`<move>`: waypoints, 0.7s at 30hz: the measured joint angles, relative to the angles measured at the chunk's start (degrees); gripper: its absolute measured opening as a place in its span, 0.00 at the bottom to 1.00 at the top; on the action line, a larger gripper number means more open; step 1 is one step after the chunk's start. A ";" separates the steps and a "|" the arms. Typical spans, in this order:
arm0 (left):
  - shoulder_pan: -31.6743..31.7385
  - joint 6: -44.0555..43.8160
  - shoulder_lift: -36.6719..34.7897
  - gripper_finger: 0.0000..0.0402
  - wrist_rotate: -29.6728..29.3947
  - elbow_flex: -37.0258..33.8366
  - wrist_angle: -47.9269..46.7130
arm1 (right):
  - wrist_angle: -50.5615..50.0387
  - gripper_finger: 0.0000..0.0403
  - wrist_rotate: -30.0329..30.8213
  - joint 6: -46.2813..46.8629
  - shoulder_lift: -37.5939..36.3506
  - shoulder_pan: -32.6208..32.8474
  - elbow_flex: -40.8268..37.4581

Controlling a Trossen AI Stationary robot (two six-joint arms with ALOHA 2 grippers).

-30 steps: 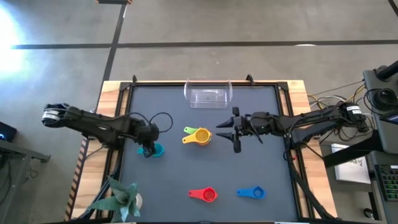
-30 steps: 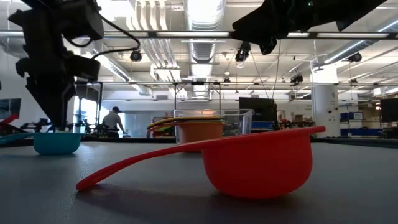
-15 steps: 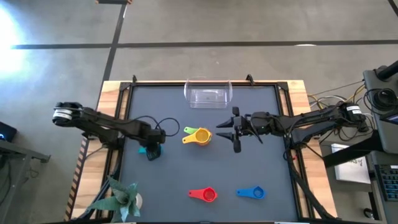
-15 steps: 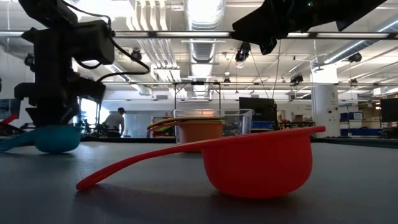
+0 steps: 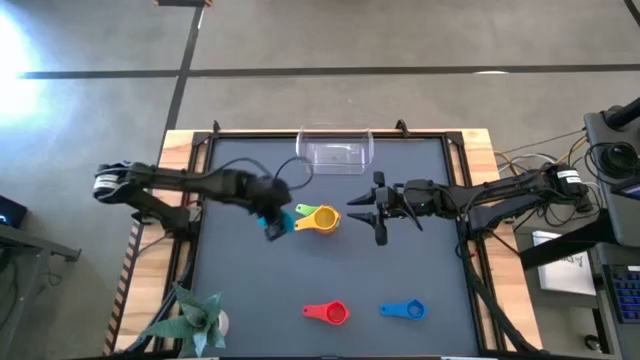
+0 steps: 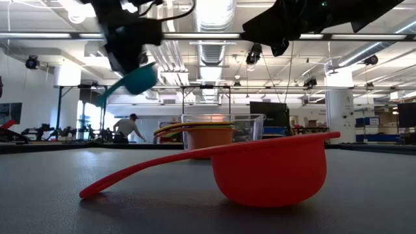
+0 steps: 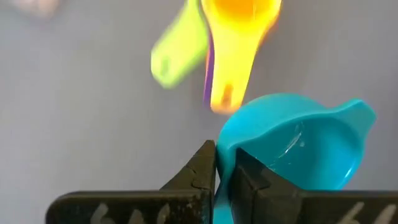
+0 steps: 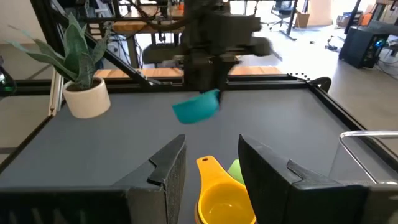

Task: Nest measuring cups in basket
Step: Stack the light blue measuring cup on top of the yellow measuring cup

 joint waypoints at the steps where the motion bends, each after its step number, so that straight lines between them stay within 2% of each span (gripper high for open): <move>1: 0.81 0.31 1.66 0.01 0.02 2.61 -0.31 | 0.20 0.33 0.00 0.04 0.00 0.00 0.01; 6: 3.46 5.05 12.99 0.00 0.13 16.94 -2.43 | 0.11 0.33 -0.02 1.04 -0.36 0.00 0.07; 12: 4.71 10.51 27.39 0.00 4.37 33.68 -8.52 | -3.39 0.33 -0.11 2.27 -2.38 0.00 0.07; 16: 5.11 11.54 33.76 0.00 5.13 39.53 -12.86 | -7.33 0.33 -0.11 2.64 -5.06 0.00 0.07; 21: 5.66 11.24 37.85 0.00 6.32 41.99 -12.86 | -9.37 0.33 -0.11 2.14 -7.67 0.02 0.07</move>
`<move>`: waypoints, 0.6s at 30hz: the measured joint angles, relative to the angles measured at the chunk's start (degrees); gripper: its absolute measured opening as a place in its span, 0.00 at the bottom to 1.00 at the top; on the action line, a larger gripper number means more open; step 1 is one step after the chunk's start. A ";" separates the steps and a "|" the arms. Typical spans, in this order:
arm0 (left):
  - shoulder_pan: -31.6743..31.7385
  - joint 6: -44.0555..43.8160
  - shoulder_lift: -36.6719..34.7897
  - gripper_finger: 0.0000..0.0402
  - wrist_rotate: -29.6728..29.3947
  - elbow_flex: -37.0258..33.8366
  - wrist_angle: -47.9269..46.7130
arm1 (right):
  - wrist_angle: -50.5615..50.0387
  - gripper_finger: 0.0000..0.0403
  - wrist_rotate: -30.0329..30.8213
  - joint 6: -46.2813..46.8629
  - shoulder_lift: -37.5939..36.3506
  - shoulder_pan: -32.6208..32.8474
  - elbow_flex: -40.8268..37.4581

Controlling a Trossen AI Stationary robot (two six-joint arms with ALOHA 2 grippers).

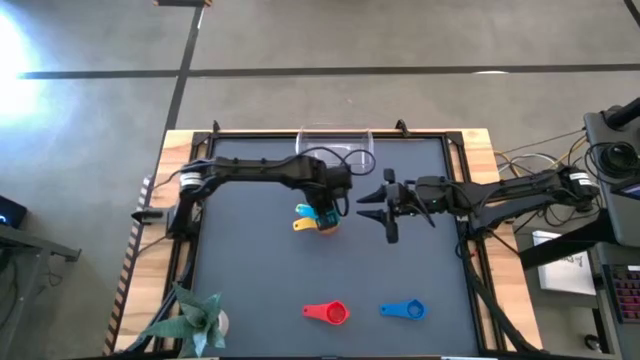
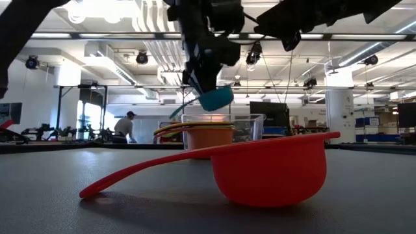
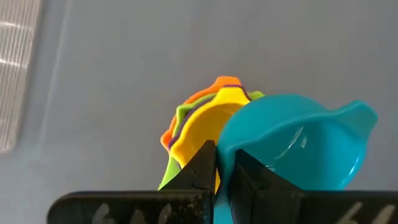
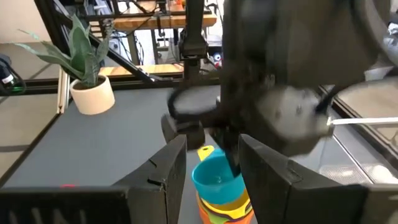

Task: Nest measuring cups in basket
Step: Stack the light blue measuring cup on top of the yellow measuring cup

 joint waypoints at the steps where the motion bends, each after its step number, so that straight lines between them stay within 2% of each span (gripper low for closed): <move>1: 0.11 -0.23 0.66 0.00 0.04 0.06 -0.08 | -0.19 0.33 0.00 -0.28 -0.19 0.00 0.00; 10: 1.30 -2.24 2.54 0.02 1.05 -2.38 -0.32 | -0.38 0.33 0.02 -1.31 -0.13 0.00 -0.11; 18: 1.29 -2.65 2.48 0.21 1.03 -2.45 -0.73 | -0.31 0.33 0.02 -1.18 -0.13 0.00 -0.11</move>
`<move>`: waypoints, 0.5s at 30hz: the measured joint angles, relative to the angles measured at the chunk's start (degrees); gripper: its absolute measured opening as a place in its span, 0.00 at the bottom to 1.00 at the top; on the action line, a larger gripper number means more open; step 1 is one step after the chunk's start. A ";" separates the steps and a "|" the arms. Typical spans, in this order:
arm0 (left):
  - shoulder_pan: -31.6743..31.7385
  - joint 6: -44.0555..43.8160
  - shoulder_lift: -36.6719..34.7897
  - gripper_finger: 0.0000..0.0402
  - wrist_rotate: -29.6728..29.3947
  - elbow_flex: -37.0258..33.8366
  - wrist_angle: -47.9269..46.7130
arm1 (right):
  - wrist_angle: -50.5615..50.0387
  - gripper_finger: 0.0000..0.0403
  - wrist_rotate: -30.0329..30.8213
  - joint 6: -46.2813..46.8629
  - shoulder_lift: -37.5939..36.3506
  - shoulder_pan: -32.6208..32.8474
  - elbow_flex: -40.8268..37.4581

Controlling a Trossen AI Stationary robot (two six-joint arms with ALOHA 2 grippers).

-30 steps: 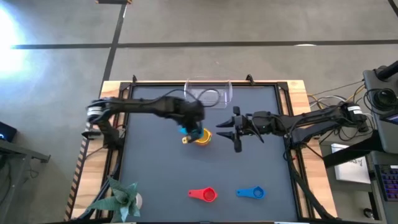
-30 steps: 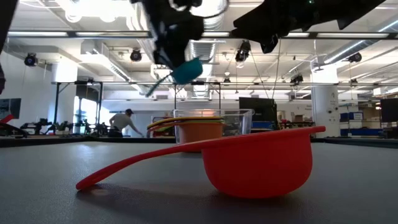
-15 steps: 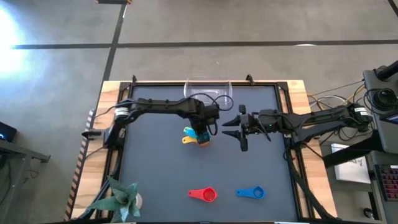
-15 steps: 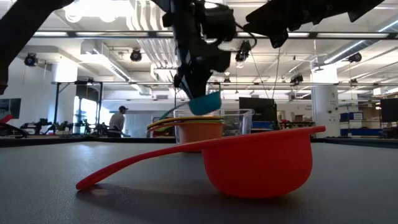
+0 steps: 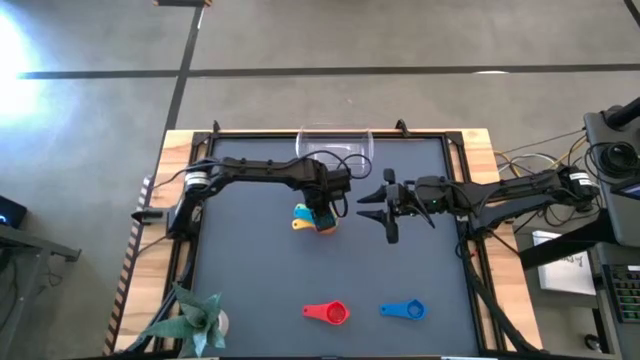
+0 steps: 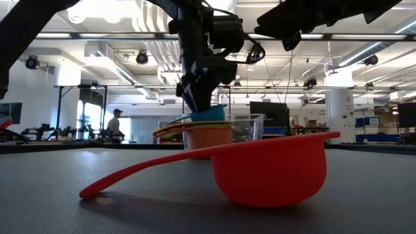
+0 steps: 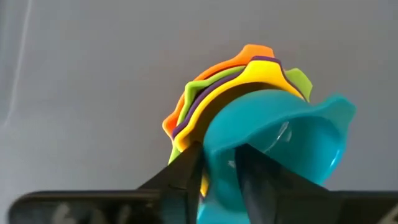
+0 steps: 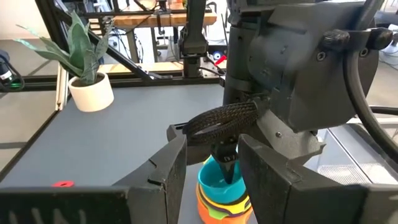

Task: Nest measuring cups in basket
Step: Stack the light blue measuring cup on top of the yellow measuring cup, then stack the red measuring cup on top of the light blue measuring cup

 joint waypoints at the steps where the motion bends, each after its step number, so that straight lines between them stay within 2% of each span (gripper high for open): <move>1: 0.00 0.02 0.00 0.23 0.00 0.00 0.00 | 0.02 0.33 0.00 0.17 0.00 0.00 0.00; 8: 0.04 1.08 -0.67 0.42 -0.02 0.00 -0.01 | 0.07 0.33 -0.01 0.44 0.02 0.00 -0.01; 15: 0.04 1.25 -2.04 0.49 0.24 0.00 -0.24 | 0.07 0.33 0.00 0.61 0.02 0.00 -0.02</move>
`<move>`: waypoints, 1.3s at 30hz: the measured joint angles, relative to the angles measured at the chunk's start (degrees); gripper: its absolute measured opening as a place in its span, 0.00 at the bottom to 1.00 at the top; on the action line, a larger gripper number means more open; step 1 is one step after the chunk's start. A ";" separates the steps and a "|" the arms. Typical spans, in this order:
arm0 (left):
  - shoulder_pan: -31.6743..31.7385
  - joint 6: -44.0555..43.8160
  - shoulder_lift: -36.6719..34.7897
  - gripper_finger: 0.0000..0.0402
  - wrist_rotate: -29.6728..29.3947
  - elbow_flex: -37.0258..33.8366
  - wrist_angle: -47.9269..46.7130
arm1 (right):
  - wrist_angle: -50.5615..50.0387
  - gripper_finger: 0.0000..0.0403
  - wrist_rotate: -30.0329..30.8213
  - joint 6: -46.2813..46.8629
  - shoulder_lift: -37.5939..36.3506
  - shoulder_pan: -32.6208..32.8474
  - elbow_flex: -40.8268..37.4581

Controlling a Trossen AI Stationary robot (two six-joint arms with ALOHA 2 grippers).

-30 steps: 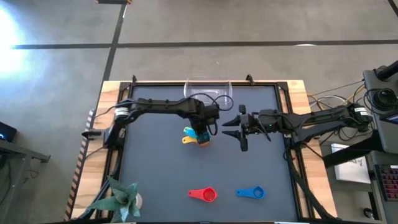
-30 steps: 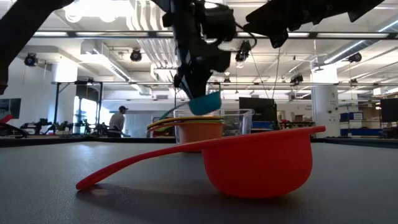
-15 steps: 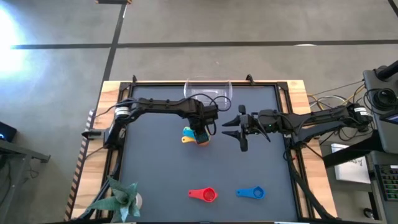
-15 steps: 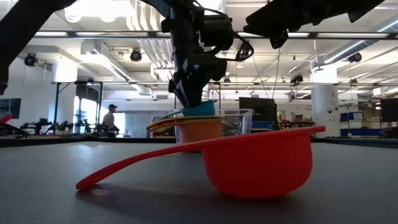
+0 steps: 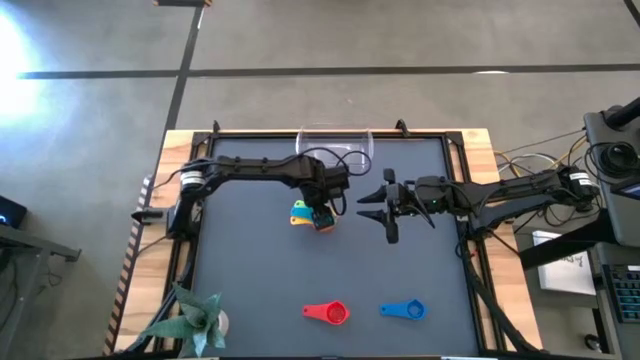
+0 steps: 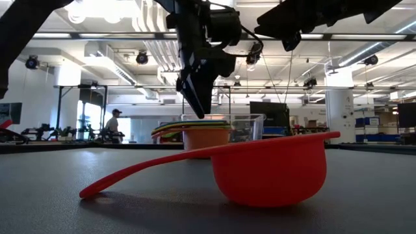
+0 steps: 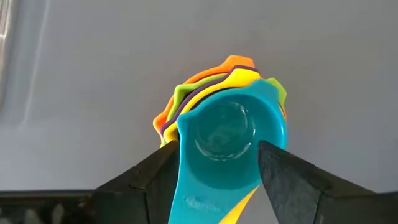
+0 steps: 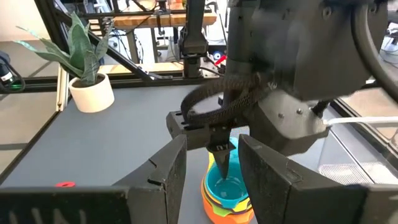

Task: Nest measuring cups in basket
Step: Stack the red measuring cup on top of the light blue measuring cup

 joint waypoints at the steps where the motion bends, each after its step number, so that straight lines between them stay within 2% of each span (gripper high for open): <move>1: 0.00 0.00 -0.25 0.50 0.02 0.00 -0.03 | 0.02 0.33 0.00 0.01 0.00 0.00 0.00; 7: 0.00 0.24 -4.90 0.50 -0.06 0.74 -1.89 | -0.31 0.33 -0.02 0.07 0.02 0.02 -0.02; 10: -1.28 0.20 -11.20 0.48 -2.96 -0.75 -0.54 | -1.32 0.33 0.01 -0.01 0.02 0.01 -0.04; 13: -3.89 -1.09 -19.70 0.46 -7.19 -6.85 2.51 | -2.71 0.33 0.02 -0.55 0.02 0.02 -0.07; 18: -9.39 -8.99 -35.66 0.43 -9.73 -23.26 17.53 | -2.99 0.33 0.00 -0.73 0.02 0.02 -0.07; 25: -21.42 -13.83 -50.20 0.40 -22.94 -44.08 42.60 | -3.23 0.33 0.04 2.98 0.62 2.72 2.10; 29: -27.03 -12.60 -53.91 0.39 -30.32 -51.87 54.63 | -9.85 0.33 0.54 3.64 4.12 7.62 6.60; 32: -30.27 -9.80 -54.97 0.39 -33.99 -57.23 64.33 | -16.58 0.33 6.19 5.24 8.95 12.57 11.73; 35: -31.91 -7.48 -55.03 0.39 -34.80 -61.82 72.70 | -24.35 0.33 9.99 6.71 15.15 17.12 17.23; 39: -32.33 -6.92 -55.17 0.39 -34.82 -65.36 77.57 | -30.05 0.33 10.60 11.09 23.57 20.72 23.92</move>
